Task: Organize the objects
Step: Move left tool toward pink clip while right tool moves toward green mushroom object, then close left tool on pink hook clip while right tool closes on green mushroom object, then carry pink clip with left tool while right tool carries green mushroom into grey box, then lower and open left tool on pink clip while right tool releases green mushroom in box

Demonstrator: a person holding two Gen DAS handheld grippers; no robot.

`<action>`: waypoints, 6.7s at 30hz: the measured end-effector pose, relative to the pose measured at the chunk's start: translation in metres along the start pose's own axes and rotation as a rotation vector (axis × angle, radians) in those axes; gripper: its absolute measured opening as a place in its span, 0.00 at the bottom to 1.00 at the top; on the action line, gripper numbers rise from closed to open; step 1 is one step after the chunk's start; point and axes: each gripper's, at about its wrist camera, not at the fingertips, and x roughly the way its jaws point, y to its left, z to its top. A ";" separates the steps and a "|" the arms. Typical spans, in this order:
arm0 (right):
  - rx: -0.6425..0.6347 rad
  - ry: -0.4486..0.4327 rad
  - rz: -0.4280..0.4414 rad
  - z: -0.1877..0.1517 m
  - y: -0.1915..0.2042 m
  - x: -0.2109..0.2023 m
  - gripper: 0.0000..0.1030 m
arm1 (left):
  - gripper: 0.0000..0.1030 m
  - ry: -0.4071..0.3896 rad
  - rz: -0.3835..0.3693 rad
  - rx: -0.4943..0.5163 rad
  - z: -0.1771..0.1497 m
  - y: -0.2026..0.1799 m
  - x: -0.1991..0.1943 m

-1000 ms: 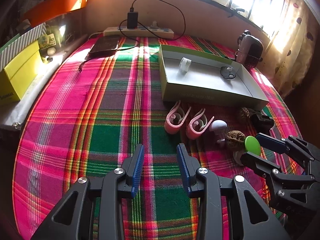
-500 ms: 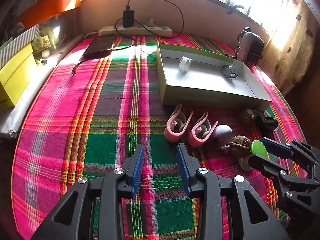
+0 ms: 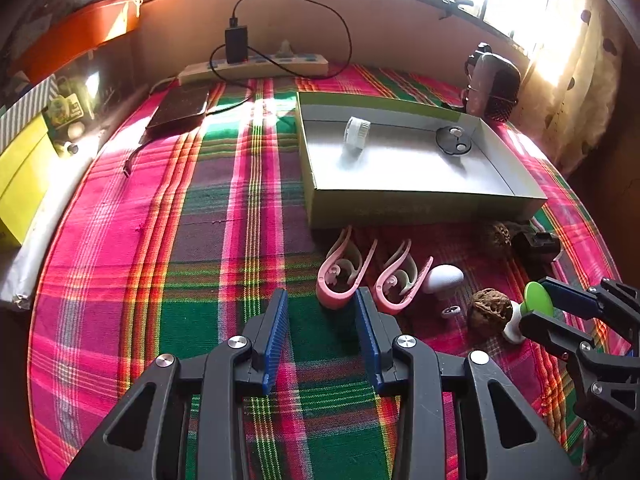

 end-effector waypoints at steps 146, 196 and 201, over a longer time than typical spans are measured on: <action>0.073 -0.137 -0.009 0.051 -0.039 -0.030 0.34 | 0.21 -0.105 -0.025 0.114 0.042 -0.029 -0.029; 0.087 0.027 0.010 0.159 -0.079 0.125 0.34 | 0.21 0.001 -0.029 0.097 0.102 -0.042 0.077; 0.089 0.028 0.008 0.160 -0.079 0.126 0.34 | 0.21 0.003 -0.023 0.099 0.102 -0.042 0.078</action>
